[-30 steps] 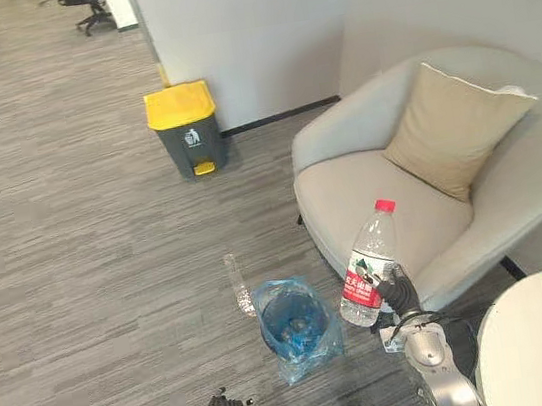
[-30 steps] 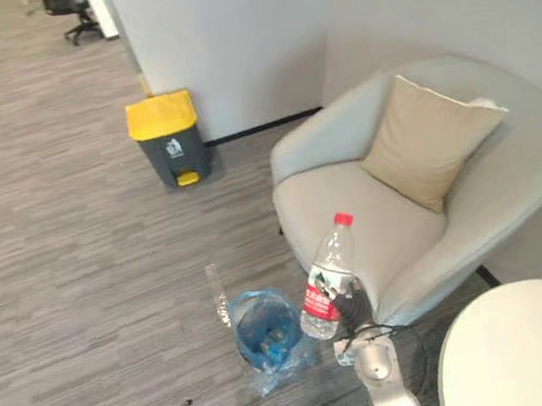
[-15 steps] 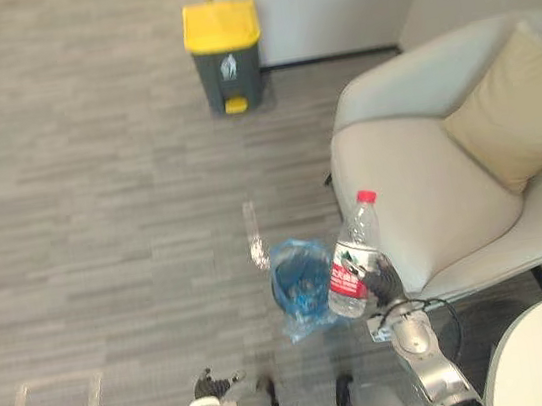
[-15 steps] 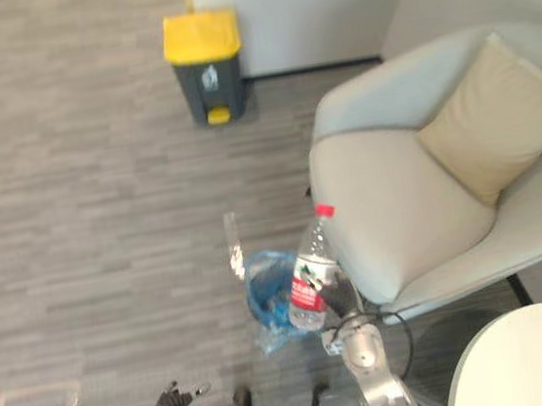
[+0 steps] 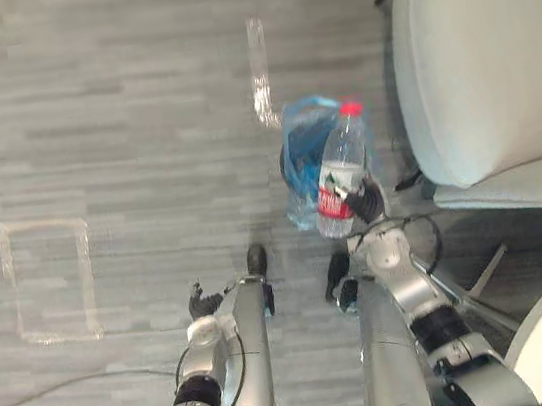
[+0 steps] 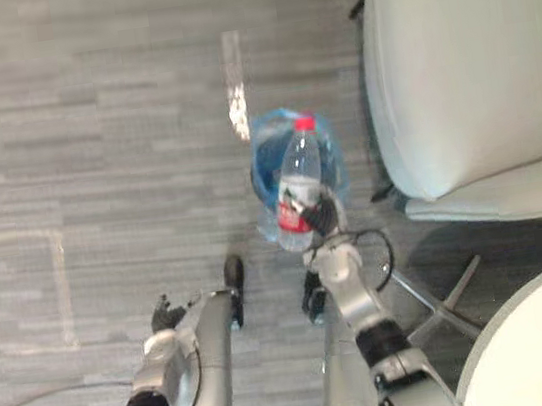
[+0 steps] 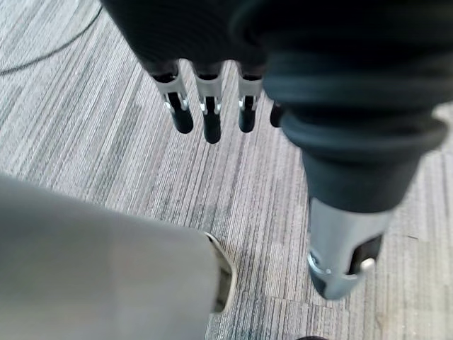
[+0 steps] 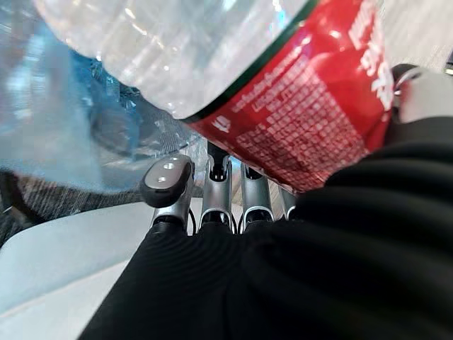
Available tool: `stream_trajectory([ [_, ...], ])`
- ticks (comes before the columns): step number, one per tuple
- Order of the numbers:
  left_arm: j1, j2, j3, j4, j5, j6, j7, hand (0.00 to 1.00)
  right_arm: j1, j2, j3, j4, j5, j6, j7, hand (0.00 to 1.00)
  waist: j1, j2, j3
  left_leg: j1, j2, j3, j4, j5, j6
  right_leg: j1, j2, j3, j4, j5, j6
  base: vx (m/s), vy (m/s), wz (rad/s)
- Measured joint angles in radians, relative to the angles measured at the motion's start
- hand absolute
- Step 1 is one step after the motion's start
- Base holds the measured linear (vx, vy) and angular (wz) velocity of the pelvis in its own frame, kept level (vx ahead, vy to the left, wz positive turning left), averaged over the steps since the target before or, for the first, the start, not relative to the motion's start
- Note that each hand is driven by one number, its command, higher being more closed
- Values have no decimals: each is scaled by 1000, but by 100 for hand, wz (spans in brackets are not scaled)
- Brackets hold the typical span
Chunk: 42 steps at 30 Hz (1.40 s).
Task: Gather rubbish on tea table into small bin, then transfer packed bag to large trash can.
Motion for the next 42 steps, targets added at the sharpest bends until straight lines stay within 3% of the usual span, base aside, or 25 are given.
stream_trajectory([
  [5,-52,0,-4,-34,-20,-26,1,0,-194,-76,-36,54,72,5,-46,100,9,9,26,-120,-8,-9,13,24,-12,-128,-12,0,49,-4,2,-29,-2,15],
  [10,-72,-6,-22,-70,-39,-45,1,0,-271,-112,-76,121,109,5,-70,100,22,10,31,-189,-16,-16,11,42,-20,-204,-20,-3,84,-13,-9,-36,-12,14],
  [11,-74,-6,-25,-76,-40,-53,1,0,-279,-114,-85,135,118,4,-80,0,23,11,31,-200,-16,-17,12,45,-21,-216,-21,-4,89,-14,-10,-29,3,10],
  [18,-81,-4,-49,-101,-48,-72,0,0,-300,-138,-116,178,188,3,-100,0,35,11,31,-240,-15,-25,18,54,-26,-262,-21,-5,106,-14,-11,-12,5,2],
  [26,-81,6,-59,-135,-57,-72,0,0,-285,-139,-82,136,181,-27,-104,0,38,10,26,-282,-4,-19,51,52,-24,-298,-12,-1,122,-10,-19,-41,35,-4],
  [33,-81,25,-69,-136,-55,-69,0,0,-214,-145,-11,85,29,-28,-87,0,38,9,20,-289,19,-10,56,52,-24,-310,6,-1,122,-2,-33,-55,29,-9],
  [35,-76,27,-71,-132,-56,-67,0,0,-190,-149,13,88,-4,-27,-74,0,38,10,-14,-321,24,-12,63,52,-24,-340,12,-2,124,1,-38,-45,21,-5],
  [42,-77,36,-76,-133,-56,-72,-1,0,-181,-151,74,196,-141,-21,-34,0,37,7,-20,-334,32,-15,70,52,-25,-354,17,-5,134,1,-40,-50,24,-1],
])
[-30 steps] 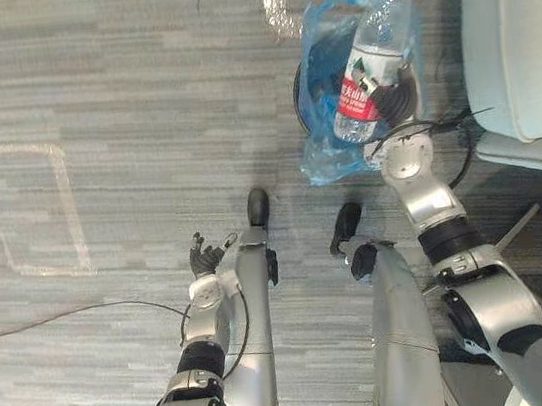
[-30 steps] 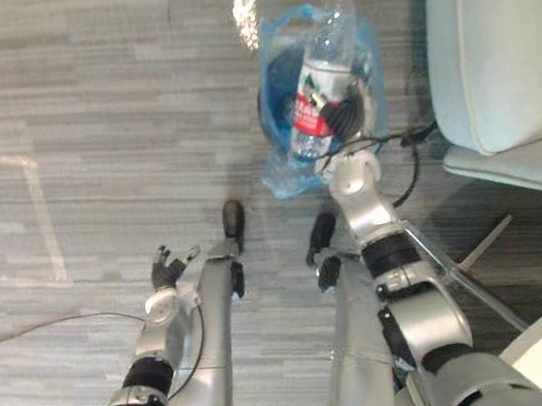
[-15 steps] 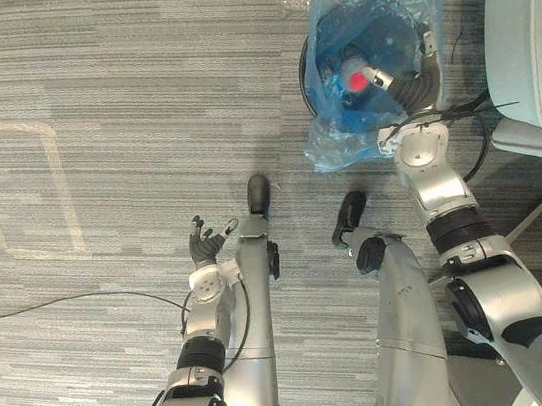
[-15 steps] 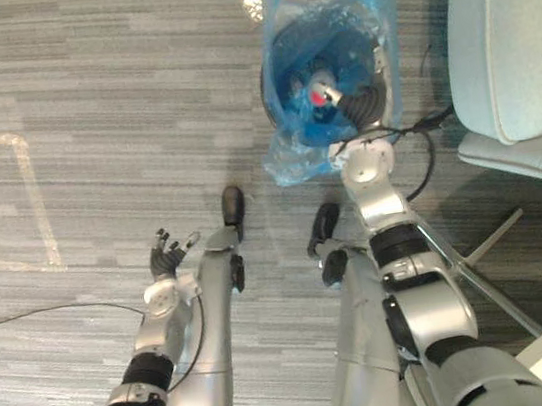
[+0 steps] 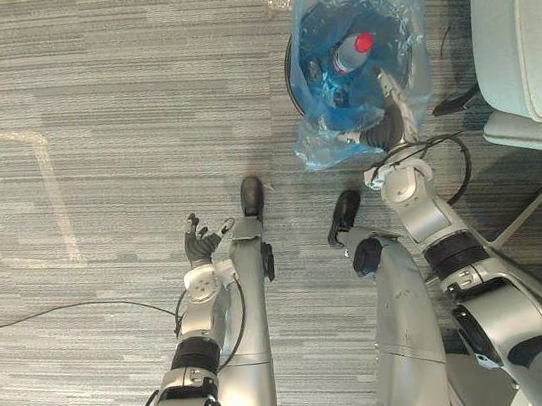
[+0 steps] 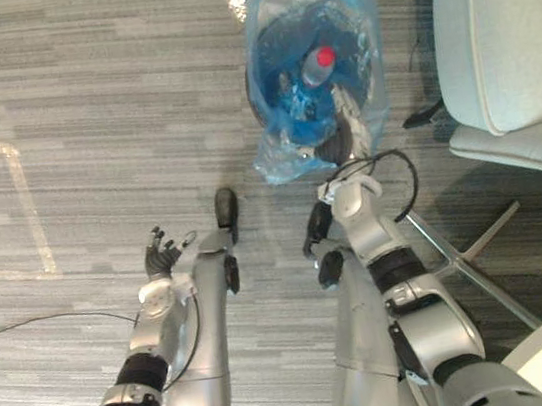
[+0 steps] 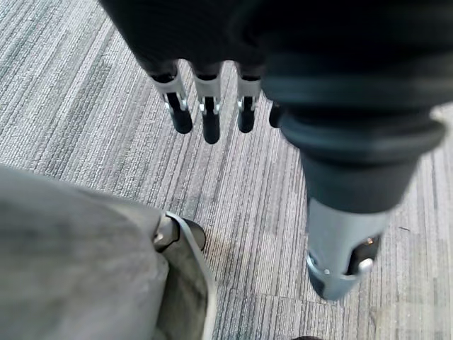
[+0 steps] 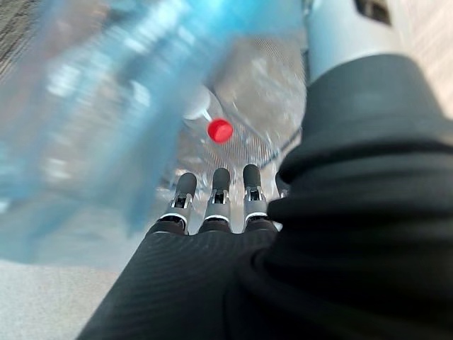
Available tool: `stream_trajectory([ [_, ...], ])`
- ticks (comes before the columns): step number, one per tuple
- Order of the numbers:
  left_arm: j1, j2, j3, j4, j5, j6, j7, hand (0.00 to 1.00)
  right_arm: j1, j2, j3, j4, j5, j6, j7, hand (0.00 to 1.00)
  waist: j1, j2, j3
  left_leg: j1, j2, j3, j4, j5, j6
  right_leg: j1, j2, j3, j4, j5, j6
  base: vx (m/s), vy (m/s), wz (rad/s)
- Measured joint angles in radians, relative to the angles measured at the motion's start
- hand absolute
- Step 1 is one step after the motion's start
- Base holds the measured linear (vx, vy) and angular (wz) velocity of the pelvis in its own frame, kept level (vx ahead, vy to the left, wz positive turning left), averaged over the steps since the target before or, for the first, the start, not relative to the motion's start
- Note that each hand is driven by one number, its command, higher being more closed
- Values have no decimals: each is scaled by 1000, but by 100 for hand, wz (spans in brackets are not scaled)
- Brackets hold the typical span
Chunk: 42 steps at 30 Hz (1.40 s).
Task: Gather rubbish on tea table into small bin, then transfer packed bag to large trash can.
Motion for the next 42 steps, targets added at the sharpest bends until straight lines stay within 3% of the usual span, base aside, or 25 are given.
stream_trajectory([
  [7,-1,15,-22,8,-5,-27,-3,0,-47,1,42,188,-69,10,34,0,0,-6,-30,-39,-1,-1,-29,19,-7,-48,-3,-5,-1,2,-4,-41,22,7],
  [8,-1,15,-23,10,-8,-29,-3,0,-49,1,48,204,-69,9,40,100,0,-5,-30,-39,-1,-2,-30,21,-10,-48,-3,-7,-1,2,-4,-28,10,3],
  [21,-1,14,-22,-2,-61,-39,-5,0,-127,11,55,268,-64,23,48,100,0,-6,-30,-62,-2,-19,-29,23,-13,-67,-3,-19,8,-6,-6,-30,11,2],
  [42,25,21,-14,1,-58,-12,-5,0,-65,44,25,125,0,29,41,100,-1,-6,-30,0,20,-18,-81,44,-27,-8,20,-31,-50,17,-21,-25,5,-3],
])
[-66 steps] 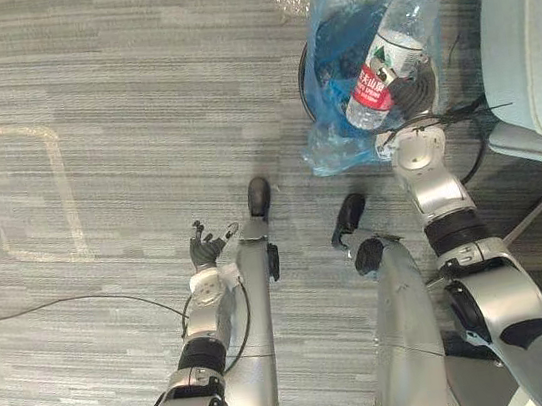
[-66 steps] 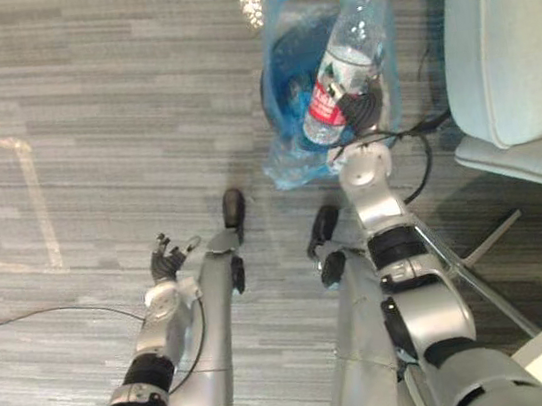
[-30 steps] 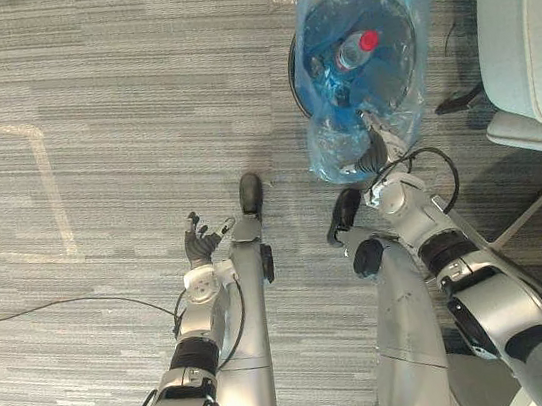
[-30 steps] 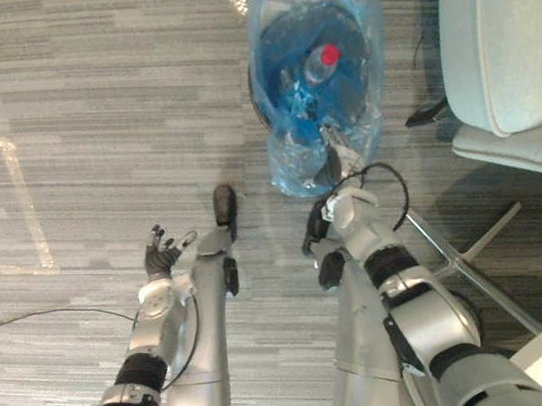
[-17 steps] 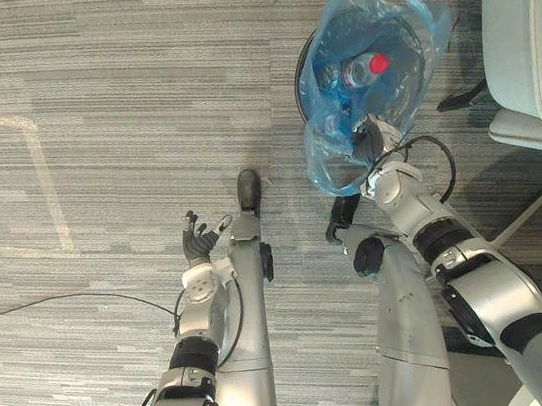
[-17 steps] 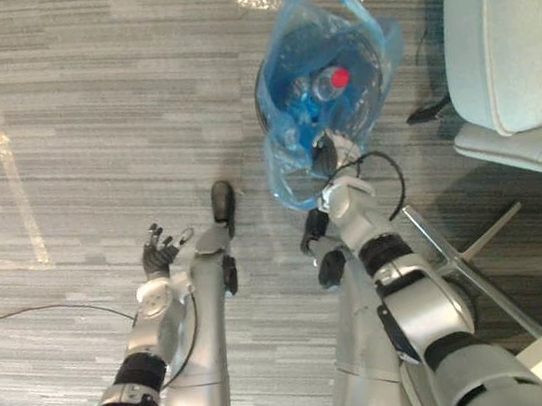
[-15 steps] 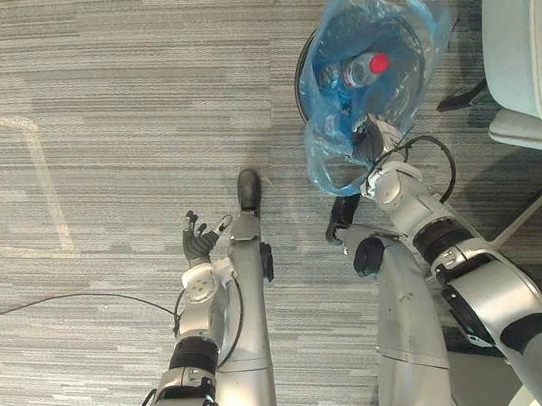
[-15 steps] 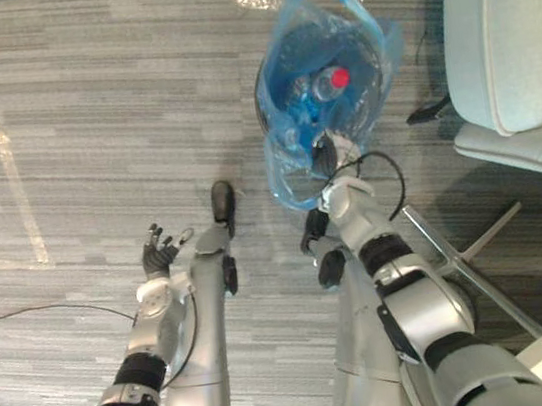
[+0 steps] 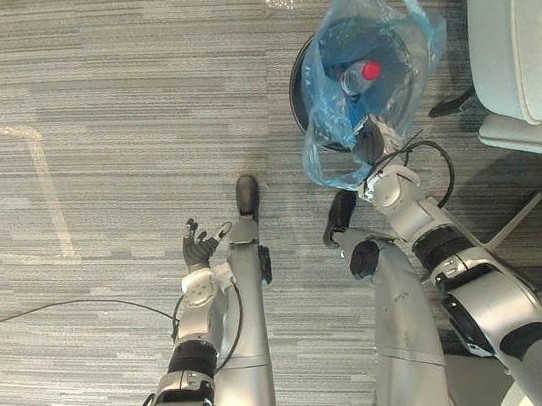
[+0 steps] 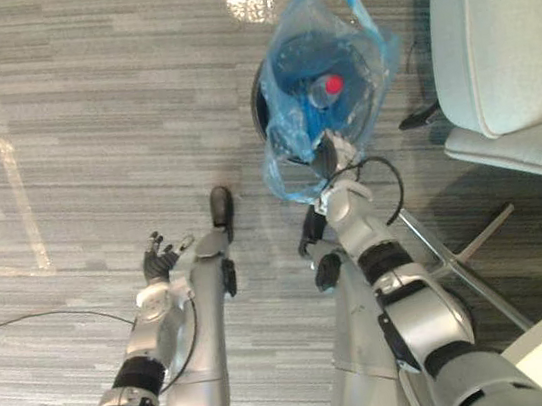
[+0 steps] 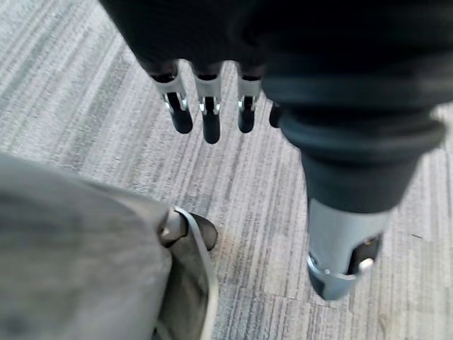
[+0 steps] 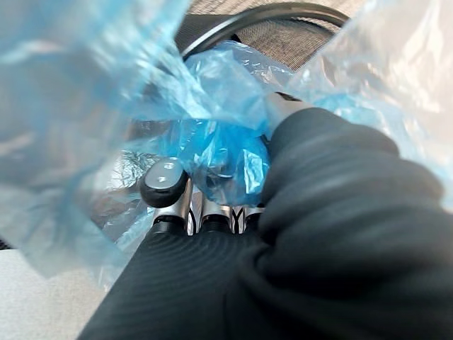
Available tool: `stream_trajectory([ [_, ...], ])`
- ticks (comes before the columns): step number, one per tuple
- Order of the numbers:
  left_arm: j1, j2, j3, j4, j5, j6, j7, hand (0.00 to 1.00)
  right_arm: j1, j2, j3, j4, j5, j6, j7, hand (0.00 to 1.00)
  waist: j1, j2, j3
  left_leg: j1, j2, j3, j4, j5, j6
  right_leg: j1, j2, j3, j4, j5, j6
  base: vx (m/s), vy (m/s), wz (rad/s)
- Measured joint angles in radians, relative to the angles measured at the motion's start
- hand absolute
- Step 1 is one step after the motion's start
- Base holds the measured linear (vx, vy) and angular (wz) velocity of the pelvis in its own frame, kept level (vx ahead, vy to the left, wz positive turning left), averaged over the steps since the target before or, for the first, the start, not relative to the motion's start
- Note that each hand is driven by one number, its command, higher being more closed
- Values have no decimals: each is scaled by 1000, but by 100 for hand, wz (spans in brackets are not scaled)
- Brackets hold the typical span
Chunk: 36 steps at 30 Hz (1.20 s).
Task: Gather rubbish on tea table into small bin, then transfer packed bag to large trash can.
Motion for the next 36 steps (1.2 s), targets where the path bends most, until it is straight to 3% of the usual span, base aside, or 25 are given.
stream_trajectory([
  [7,34,2,5,35,22,21,-2,0,68,30,1,-116,63,-3,-2,100,-2,-3,2,113,26,5,-51,10,-5,114,28,-7,-73,23,-8,-14,-10,-11],
  [18,145,-43,2,88,83,62,-33,0,332,126,44,-294,133,-20,44,100,-16,-27,-3,482,38,55,-210,16,9,484,48,5,-266,63,20,34,21,-7],
  [25,227,-50,6,124,141,85,-48,0,513,168,71,-379,140,-25,105,100,-20,-70,-41,756,38,82,-327,14,12,750,59,11,-392,71,31,78,-14,-6],
  [29,277,-62,4,146,172,95,-57,0,582,185,73,-444,155,-41,136,100,-24,-78,-101,868,41,98,-384,14,12,860,70,19,-464,83,40,68,-10,-11],
  [36,361,-67,-38,155,217,104,-76,0,687,203,72,-503,179,-55,191,100,-27,-68,-228,1064,50,136,-492,13,14,1058,96,47,-624,129,57,105,20,-16],
])
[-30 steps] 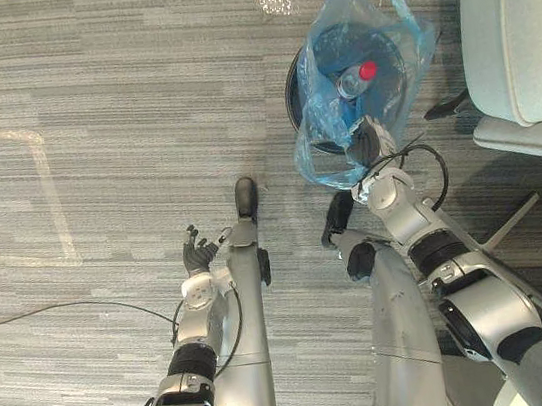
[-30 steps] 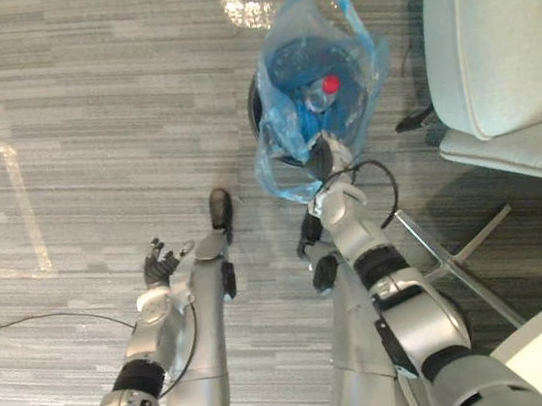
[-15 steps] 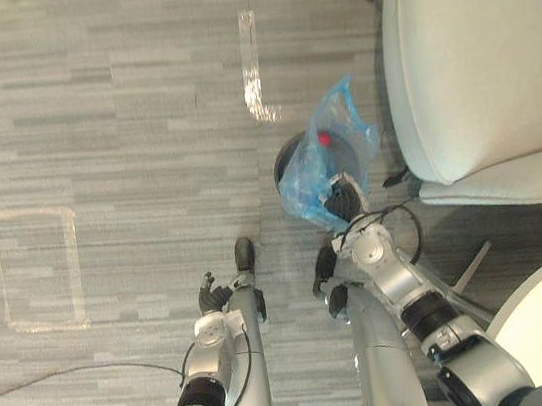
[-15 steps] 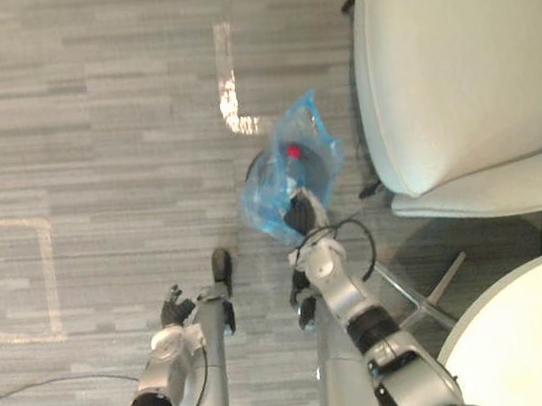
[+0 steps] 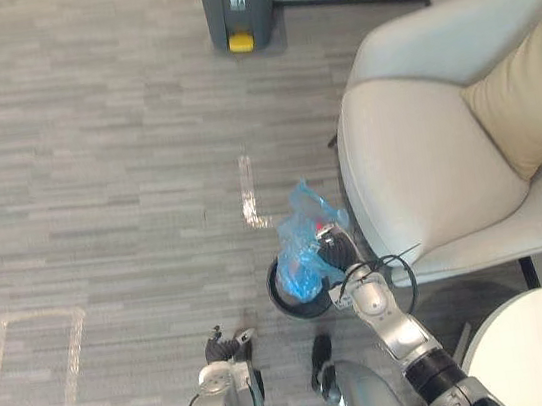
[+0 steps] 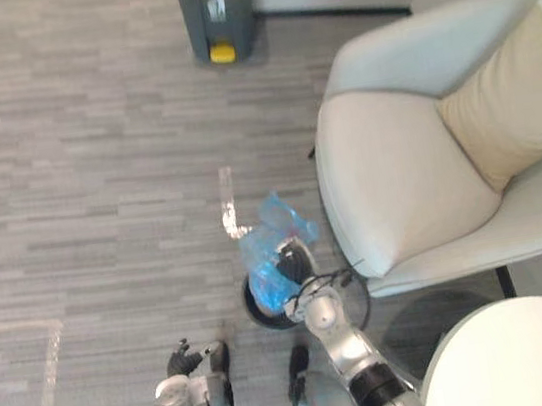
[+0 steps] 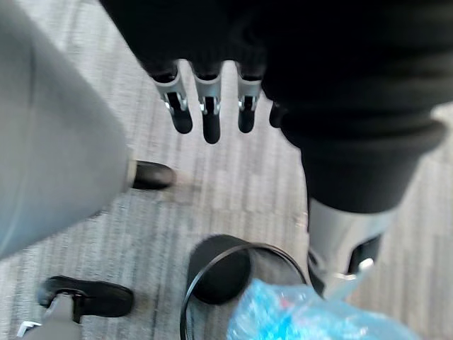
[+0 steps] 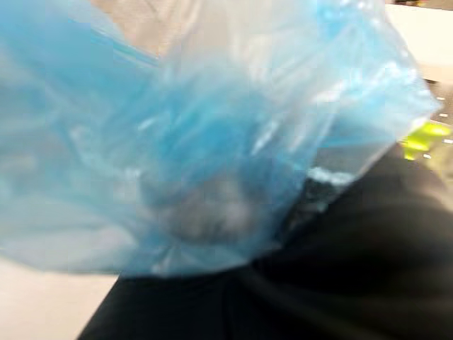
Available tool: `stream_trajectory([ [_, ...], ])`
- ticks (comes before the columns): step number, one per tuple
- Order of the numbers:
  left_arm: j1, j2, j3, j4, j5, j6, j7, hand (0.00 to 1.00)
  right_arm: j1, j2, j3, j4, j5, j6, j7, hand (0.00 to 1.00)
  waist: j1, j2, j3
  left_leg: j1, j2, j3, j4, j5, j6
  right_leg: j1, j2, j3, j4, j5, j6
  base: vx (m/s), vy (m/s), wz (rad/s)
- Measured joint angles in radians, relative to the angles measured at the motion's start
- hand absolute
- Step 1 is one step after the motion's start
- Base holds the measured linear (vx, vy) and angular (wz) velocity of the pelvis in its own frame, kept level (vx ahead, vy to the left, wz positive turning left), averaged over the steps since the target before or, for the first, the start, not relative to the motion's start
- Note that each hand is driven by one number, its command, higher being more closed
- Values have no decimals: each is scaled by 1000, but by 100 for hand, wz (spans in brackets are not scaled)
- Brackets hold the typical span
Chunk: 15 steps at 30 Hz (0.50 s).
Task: Gather rubbish on tea table into small bin, then transfer packed bag to large trash can.
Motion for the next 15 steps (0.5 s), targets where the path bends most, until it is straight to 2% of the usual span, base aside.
stream_trajectory([
  [2,13,-1,-3,0,2,0,-9,0,8,-3,-3,1,1,-5,14,100,-4,12,-34,37,-2,11,-33,5,1,45,6,13,-61,28,8,71,38,-18],
  [7,12,25,-50,-20,21,0,-15,0,4,-21,0,7,9,-5,48,100,-18,31,-50,109,-18,28,-99,29,9,123,7,42,-169,88,24,22,55,-14],
  [15,34,120,-131,-280,39,-4,-29,0,-57,-135,68,2,38,-17,101,100,-27,30,-54,168,-53,30,-169,75,34,167,-2,71,-244,150,37,-65,44,-6],
])
